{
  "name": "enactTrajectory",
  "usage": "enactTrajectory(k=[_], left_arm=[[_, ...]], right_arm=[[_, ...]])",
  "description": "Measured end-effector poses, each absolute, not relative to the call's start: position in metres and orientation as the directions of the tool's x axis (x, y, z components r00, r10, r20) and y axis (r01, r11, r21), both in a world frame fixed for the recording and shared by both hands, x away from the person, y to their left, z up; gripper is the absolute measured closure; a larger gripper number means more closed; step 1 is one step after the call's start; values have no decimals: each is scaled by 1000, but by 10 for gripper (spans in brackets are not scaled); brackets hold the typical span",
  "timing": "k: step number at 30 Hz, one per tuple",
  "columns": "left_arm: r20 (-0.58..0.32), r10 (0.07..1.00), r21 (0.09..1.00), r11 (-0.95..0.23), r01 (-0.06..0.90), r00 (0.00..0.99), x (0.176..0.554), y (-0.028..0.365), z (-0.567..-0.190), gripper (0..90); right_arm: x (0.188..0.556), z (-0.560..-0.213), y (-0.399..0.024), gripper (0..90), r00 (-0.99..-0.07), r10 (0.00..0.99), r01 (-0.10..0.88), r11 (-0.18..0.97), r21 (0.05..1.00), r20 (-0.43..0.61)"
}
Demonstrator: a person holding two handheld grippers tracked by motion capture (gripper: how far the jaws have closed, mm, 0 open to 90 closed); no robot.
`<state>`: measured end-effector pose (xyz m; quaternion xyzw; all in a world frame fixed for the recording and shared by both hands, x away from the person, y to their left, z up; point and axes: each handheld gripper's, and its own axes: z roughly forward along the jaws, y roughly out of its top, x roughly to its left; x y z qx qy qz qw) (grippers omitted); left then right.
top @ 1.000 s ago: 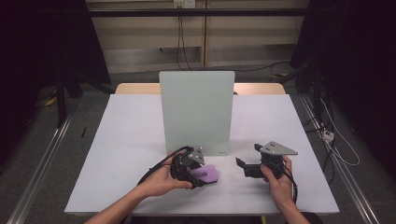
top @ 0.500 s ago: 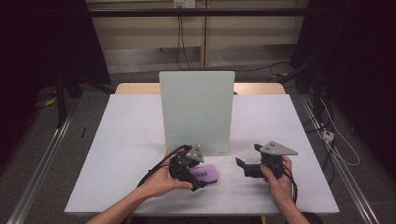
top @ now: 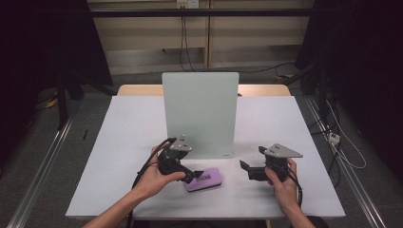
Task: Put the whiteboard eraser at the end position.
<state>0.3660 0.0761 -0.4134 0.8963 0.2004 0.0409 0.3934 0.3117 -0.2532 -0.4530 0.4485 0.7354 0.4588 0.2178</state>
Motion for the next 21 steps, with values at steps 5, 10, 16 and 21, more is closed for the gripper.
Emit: enactTrajectory(k=[5, 10, 16, 21], left_arm=[[-65, 428, 752, -573, 326, 901, 365, 93, -408, 64], [-64, 461, 783, -527, 331, 885, 364, 112, -407, 62], [-48, 531, 800, -487, 351, 846, 363, 133, -408, 56], [-58, 562, 815, -450, 364, 825, 362, 148, -410, 53]], right_arm=[[312, -453, -253, 79, -505, 859, 460, 180, 869, 89], [312, -453, -253, 79, -504, 859, 459, 181, 870, 87], [311, -453, -253, 79, -502, 860, 460, 180, 869, 88], [311, -453, -252, 79, -502, 860, 460, 180, 869, 88]])
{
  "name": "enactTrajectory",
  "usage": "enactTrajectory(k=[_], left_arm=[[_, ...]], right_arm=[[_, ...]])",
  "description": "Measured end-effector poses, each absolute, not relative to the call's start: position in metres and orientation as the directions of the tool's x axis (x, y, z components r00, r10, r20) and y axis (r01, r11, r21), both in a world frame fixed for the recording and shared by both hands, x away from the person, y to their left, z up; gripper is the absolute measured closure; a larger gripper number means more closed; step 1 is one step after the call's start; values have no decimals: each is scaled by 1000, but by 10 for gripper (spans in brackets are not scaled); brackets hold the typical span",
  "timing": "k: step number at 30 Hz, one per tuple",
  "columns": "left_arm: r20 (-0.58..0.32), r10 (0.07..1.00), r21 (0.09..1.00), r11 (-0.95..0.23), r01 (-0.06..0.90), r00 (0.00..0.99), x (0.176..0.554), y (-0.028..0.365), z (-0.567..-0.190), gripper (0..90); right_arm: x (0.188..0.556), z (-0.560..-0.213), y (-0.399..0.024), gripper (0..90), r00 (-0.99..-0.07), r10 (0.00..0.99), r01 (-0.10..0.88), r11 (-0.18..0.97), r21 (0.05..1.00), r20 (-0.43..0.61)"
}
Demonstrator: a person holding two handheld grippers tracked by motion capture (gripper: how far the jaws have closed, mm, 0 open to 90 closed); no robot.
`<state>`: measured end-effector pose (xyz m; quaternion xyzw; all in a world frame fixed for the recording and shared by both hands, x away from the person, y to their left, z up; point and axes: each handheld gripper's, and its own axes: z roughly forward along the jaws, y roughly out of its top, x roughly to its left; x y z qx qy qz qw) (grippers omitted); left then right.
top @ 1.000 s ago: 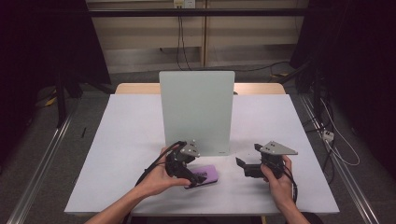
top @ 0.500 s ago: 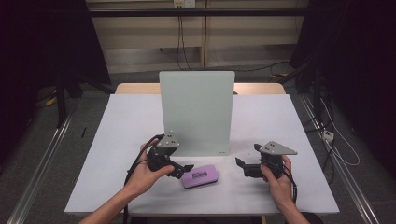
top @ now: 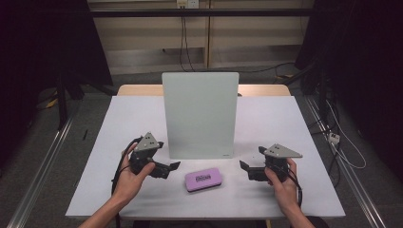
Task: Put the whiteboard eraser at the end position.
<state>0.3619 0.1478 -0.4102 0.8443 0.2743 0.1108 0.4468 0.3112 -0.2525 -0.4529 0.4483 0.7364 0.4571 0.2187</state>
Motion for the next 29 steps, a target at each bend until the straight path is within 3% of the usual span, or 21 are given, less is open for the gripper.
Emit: enactTrajectory(k=[11, 29], left_arm=[[-86, 675, 837, -351, 421, 733, 351, 190, -424, 53], [-127, 752, 855, -248, 456, 646, 356, 218, -436, 49]], right_arm=[[309, -454, -254, 78, -493, 866, 470, 177, 865, 90], [304, -454, -260, 78, -475, 876, 473, 168, 865, 90]])
